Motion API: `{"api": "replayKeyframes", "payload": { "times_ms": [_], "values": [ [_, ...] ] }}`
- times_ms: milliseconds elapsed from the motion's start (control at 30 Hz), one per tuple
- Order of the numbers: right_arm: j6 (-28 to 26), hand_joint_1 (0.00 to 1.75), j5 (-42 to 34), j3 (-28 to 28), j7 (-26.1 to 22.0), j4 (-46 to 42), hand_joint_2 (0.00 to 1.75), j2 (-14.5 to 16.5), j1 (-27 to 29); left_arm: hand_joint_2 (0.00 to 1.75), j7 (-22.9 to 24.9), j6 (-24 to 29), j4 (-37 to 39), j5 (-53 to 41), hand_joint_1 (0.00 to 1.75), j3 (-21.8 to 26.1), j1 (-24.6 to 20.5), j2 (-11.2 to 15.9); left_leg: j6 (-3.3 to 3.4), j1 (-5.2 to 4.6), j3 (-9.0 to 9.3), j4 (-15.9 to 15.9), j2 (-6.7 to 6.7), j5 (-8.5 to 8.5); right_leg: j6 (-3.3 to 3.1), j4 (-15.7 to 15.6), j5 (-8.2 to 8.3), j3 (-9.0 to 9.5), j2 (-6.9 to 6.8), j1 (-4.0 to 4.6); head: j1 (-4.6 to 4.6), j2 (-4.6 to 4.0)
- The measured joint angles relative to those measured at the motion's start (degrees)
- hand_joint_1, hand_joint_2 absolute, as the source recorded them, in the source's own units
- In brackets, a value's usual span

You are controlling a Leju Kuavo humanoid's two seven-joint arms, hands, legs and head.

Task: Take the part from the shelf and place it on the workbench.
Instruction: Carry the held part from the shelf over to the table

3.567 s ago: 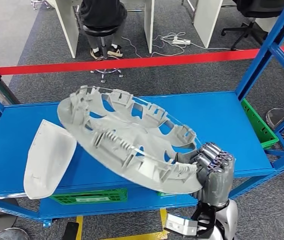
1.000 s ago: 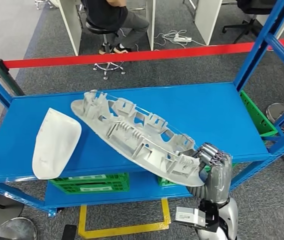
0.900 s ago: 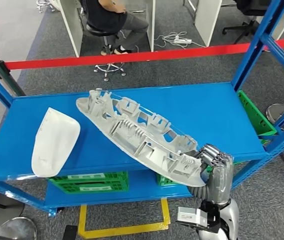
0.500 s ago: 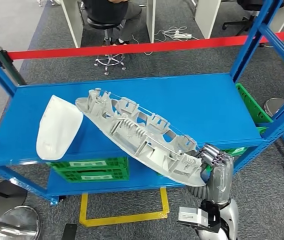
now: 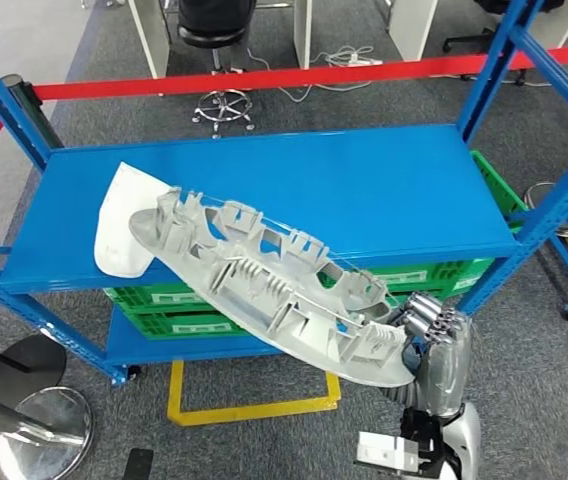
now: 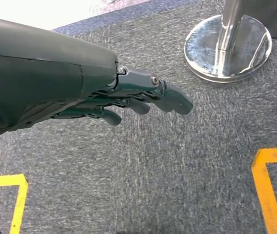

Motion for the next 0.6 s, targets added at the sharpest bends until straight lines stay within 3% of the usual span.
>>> {"api": "replayKeyframes", "payload": {
  "times_ms": [67,100,167,233,267,300,333,400,467,500,567,600],
  "values": [
    [0.0,1.75,0.0,-0.4,-0.4,-0.4,1.75,0.2,0.2,1.75,0.0,0.0,0.0,0.0,0.0,0.0,0.0,0.0,-0.56,0.2,-0.42,0.2,-0.03,0.55,-0.7,-0.6,0.34,-0.69,-0.04,0.11,0.02,0.0],
    [0.0,1.75,-0.1,-0.6,-0.4,-0.5,1.75,0.3,0.3,1.75,0.0,0.0,0.0,0.0,0.0,0.0,0.1,0.0,-0.88,0.31,-0.72,0.7,-0.07,-0.42,-1.25,-0.7,0.84,-1.14,-0.13,0.11,0.02,0.0],
    [0.0,1.75,-0.1,-0.7,-0.5,-0.7,1.75,0.5,0.4,1.75,0.1,0.0,0.0,0.0,0.0,0.1,0.3,0.0,-1.52,0.55,-1.83,4.8,-0.14,-5.36,-2.23,-0.8,2.08,-2.04,-0.33,0.01,-0.03,0.0],
    [0.0,1.75,-0.1,-0.9,-0.5,-0.8,1.75,0.6,0.5,1.75,0.1,0.0,0.0,0.0,0.0,0.1,0.3,0.0,-1.96,0.71,-3.14,11.8,-0.14,-10.71,-2.53,-0.5,3.34,-3.33,-0.35,0.12,-0.14,0.0],
    [0.0,1.75,-0.1,-0.9,-0.5,-0.8,1.75,0.6,0.5,1.75,0.1,0.0,0.0,0.0,0.0,0.1,0.2,0.0,-2.07,0.77,-3.25,14.5,-0.14,-11.75,-2.53,-0.3,3.92,-4.27,-0.38,0.18,-0.16,0.0],
    [0.0,1.75,-0.1,-1.0,-0.5,-0.8,1.75,0.6,0.6,1.75,0.1,0.0,0.0,0.0,0.0,0.1,0.2,0.0,-2.1,0.8,-2.65,15.6,-0.14,-11.51,-2.5,0.0,4.43,-5.26,-0.39,0.23,-0.15,0.0],
    [0.0,1.75,-0.1,-1.0,-0.5,-0.8,1.75,0.6,0.6,1.75,0.1,0.0,0.0,0.0,0.0,0.1,0.2,0.0,-2.03,0.82,-1.16,14.7,-0.14,-10.36,-2.42,0.3,4.9,-6.25,-0.38,0.25,-0.16,0.0],
    [0.0,1.75,-0.1,-1.1,-0.5,-0.9,1.75,0.6,0.8,1.75,0.1,0.0,0.0,0.0,0.0,0.1,0.1,0.1,-1.64,0.79,3.85,8.3,-0.19,-8.01,-2.11,0.8,5.8,-7.95,-0.32,0.29,-0.17,0.0],
    [0.0,1.75,-0.1,-1.2,-0.6,-1.0,1.75,0.7,0.8,1.75,0.1,0.0,0.0,0.0,0.0,0.1,0.0,0.1,-1.13,0.61,8.04,1.4,-0.31,-7.77,-1.5,1.0,6.82,-9.04,-0.32,0.37,-0.11,0.0],
    [0.0,1.75,-0.1,-1.2,-0.6,-1.1,1.75,0.7,0.8,1.75,0.1,0.0,0.0,-0.1,0.0,0.1,-0.1,0.0,-0.87,0.46,8.84,-0.3,-0.36,-7.99,-1.13,1.0,7.4,-9.39,-0.35,0.35,-0.11,0.0],
    [0.0,1.75,-0.1,-1.2,-0.7,-1.1,1.75,0.7,0.9,1.75,0.1,0.0,0.0,0.0,0.0,0.1,0.0,0.0,-0.22,0.36,8.62,-1.4,-0.3,-7.35,-0.43,0.7,8.38,-9.88,-0.37,0.23,-0.11,0.0],
    [0.0,1.75,-0.2,-1.3,-0.7,-1.2,1.75,0.7,0.9,1.75,0.1,0.1,0.0,0.0,0.0,0.1,0.0,0.0,0.19,0.39,8.3,-1.6,-0.19,-6.74,-0.14,0.8,7.98,-10.27,-0.33,0.18,-0.07,0.0]
  ]
}}
